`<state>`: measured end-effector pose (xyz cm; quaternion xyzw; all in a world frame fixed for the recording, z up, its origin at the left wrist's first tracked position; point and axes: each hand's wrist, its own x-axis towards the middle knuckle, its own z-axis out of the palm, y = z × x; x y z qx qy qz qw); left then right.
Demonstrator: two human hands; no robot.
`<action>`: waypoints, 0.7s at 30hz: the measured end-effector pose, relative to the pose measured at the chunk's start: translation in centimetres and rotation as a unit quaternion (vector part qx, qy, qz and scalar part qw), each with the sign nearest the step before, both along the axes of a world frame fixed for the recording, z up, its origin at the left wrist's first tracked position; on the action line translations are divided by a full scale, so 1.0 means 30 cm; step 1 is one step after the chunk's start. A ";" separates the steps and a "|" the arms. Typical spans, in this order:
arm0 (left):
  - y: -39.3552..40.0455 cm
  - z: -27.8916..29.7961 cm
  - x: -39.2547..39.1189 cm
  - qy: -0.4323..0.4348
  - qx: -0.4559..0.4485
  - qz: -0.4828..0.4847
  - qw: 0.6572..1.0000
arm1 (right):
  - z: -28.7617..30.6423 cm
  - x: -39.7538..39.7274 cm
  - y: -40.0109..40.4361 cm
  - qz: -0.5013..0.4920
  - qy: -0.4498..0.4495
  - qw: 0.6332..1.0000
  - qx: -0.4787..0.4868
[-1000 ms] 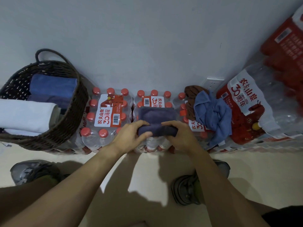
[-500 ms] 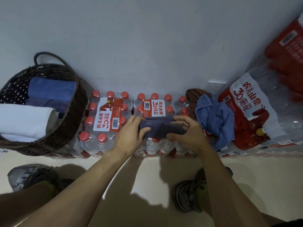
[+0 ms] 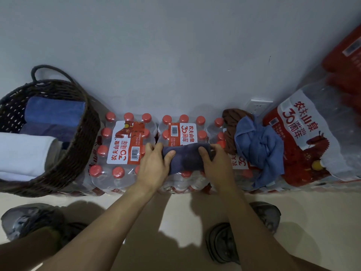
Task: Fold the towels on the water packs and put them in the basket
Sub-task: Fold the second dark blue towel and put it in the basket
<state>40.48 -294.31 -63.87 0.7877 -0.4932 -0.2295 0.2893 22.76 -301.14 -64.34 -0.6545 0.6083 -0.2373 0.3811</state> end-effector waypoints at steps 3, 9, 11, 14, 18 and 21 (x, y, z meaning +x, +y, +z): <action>-0.013 -0.008 -0.014 -0.008 0.005 0.018 1.000 | -0.021 0.015 -0.004 -0.035 0.019 0.999 -0.027; -0.037 -0.012 -0.014 -0.041 0.040 0.019 0.998 | -0.037 0.033 -0.023 -0.056 0.026 0.998 0.000; -0.037 -0.008 -0.004 -0.073 0.078 0.020 0.994 | -0.033 0.034 -0.027 -0.064 0.029 0.997 0.010; -0.038 0.000 0.005 -0.051 0.125 0.029 0.990 | -0.029 0.035 -0.030 -0.070 0.022 0.997 0.023; -0.041 0.020 0.001 0.027 0.137 0.045 0.989 | -0.019 0.035 -0.028 -0.068 0.025 0.997 0.026; -0.044 0.047 -0.008 0.240 0.111 0.133 0.955 | -0.011 0.030 -0.021 -0.065 0.032 0.997 0.024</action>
